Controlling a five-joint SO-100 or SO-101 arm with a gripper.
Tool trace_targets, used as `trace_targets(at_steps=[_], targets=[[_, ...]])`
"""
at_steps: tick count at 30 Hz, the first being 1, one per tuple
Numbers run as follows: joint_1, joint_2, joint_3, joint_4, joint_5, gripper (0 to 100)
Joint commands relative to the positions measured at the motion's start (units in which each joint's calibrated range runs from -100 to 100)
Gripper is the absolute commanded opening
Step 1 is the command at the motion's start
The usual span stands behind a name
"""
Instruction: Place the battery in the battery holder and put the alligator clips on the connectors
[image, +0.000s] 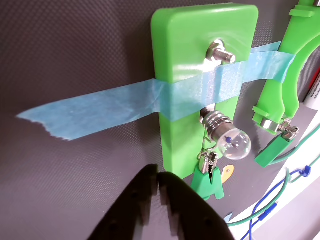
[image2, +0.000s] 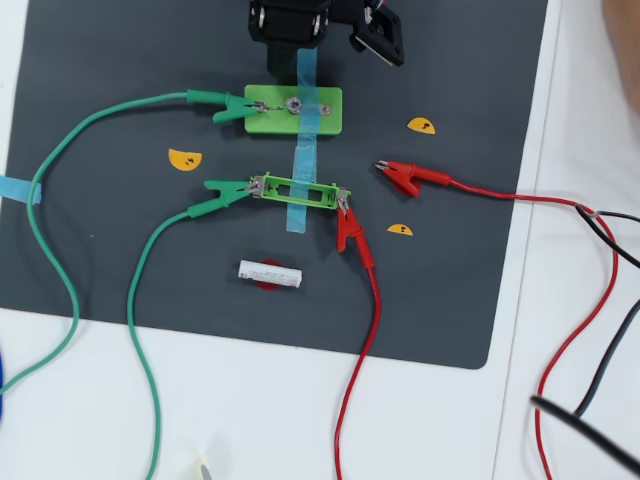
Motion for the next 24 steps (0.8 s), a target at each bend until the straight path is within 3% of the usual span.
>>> trace_targets(at_steps=[1, 24], targets=[[-0.6, -0.41, -2.2, 0.1, -0.16, 1], [-0.6, -0.41, -2.2, 0.1, 0.25, 1]])
